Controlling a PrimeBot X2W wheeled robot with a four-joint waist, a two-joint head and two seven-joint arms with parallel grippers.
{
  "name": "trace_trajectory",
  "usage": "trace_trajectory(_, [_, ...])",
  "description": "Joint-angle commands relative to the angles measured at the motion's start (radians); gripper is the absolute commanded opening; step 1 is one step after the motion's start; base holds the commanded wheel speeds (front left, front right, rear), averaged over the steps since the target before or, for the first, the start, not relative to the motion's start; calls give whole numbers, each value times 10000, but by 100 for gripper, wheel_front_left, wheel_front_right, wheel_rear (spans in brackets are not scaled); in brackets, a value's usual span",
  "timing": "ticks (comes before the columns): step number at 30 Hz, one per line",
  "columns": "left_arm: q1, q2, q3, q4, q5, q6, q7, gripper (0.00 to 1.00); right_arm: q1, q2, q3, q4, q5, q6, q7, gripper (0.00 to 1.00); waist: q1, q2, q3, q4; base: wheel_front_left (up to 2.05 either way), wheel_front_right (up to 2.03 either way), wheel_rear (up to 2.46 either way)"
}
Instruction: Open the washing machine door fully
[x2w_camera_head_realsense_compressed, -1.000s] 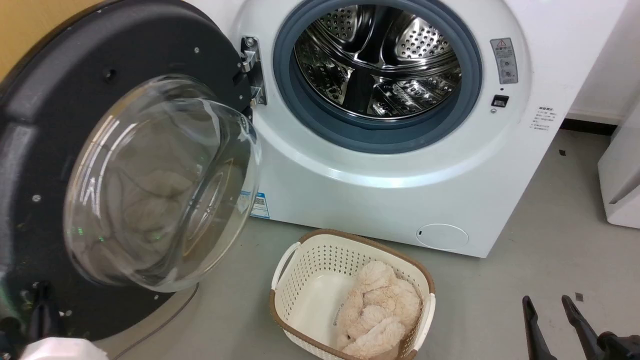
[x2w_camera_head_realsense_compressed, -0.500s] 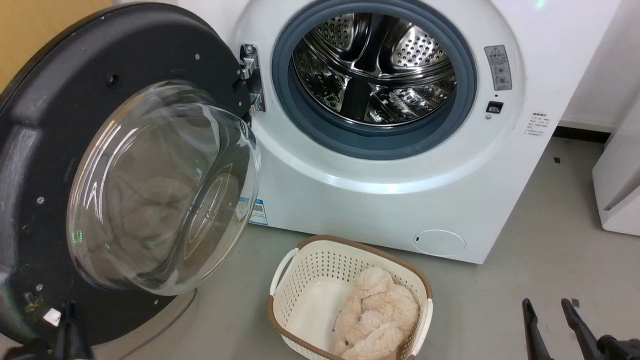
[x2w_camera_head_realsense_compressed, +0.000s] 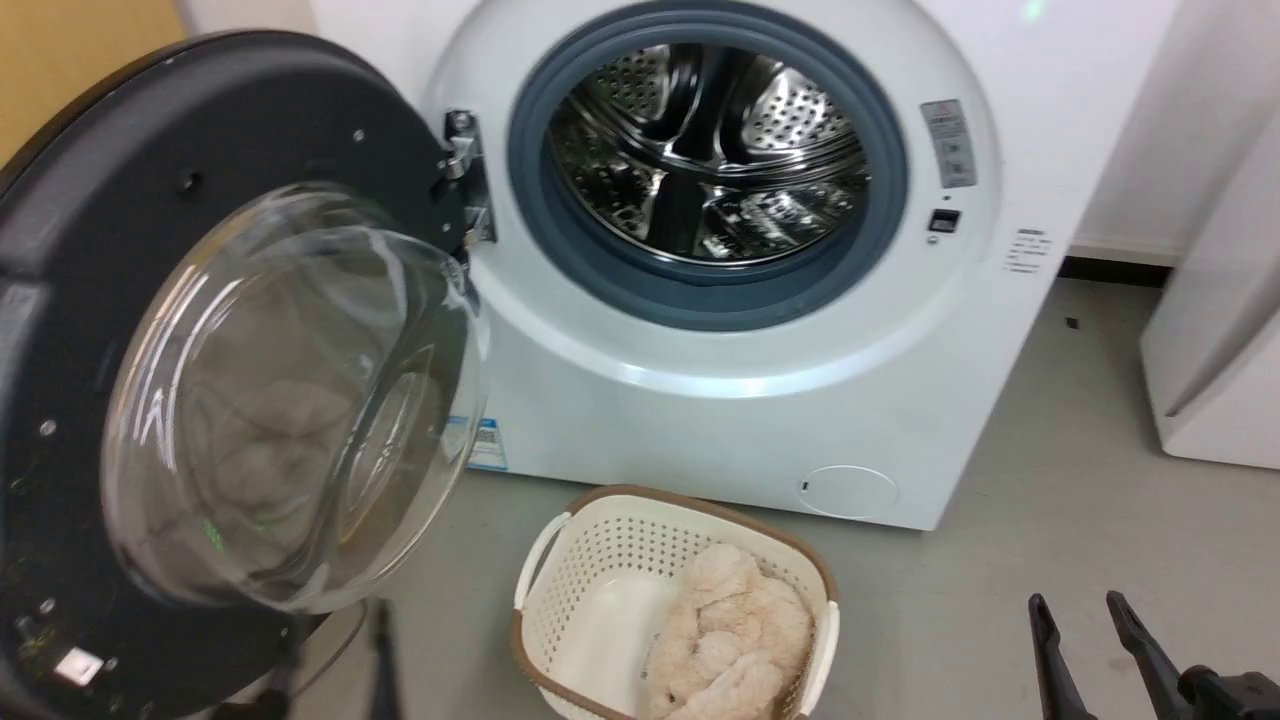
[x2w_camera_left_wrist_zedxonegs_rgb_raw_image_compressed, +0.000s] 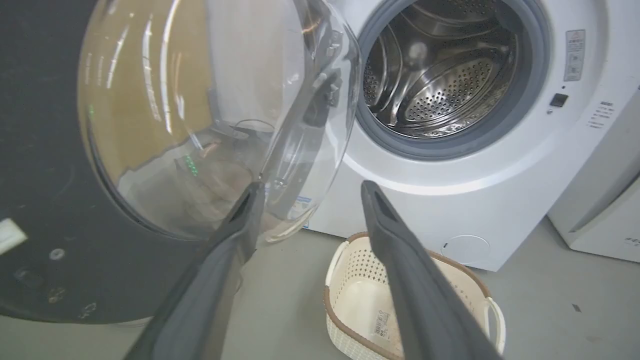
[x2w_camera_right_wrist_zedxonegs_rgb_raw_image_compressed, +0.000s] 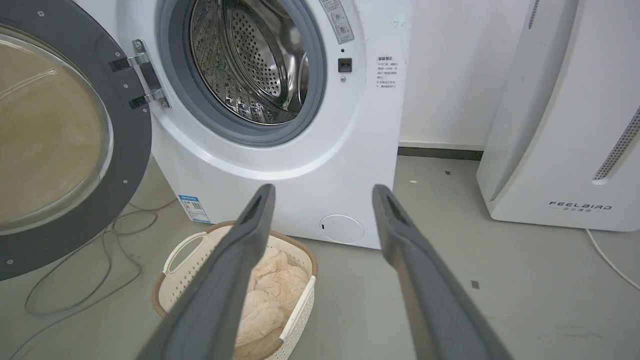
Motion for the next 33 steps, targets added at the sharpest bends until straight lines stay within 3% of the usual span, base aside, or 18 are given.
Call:
trace_trajectory(1, [-117,-48,-106,32,10,-87,-71,100,124,26,2,-82,-59,8,15,100,0,0,-45,-154,0,0,0])
trace_trajectory(12, [-1081,-25,-794,1411,386,-577,-236,100,308,26,56,-499,-273,8,351,100,0,0,-180,-1051,0,0,0])
trace_trajectory(19, [-1293,276,-907,2090,791,-473,-275,100,444,26,111,-598,-277,8,410,100,0,0,-196,-1310,0,0,0])
trace_trajectory(33, [-1294,359,-1024,2272,862,-435,-480,100,411,26,225,-371,-103,8,318,100,0,0,-90,-1256,0,0,0])
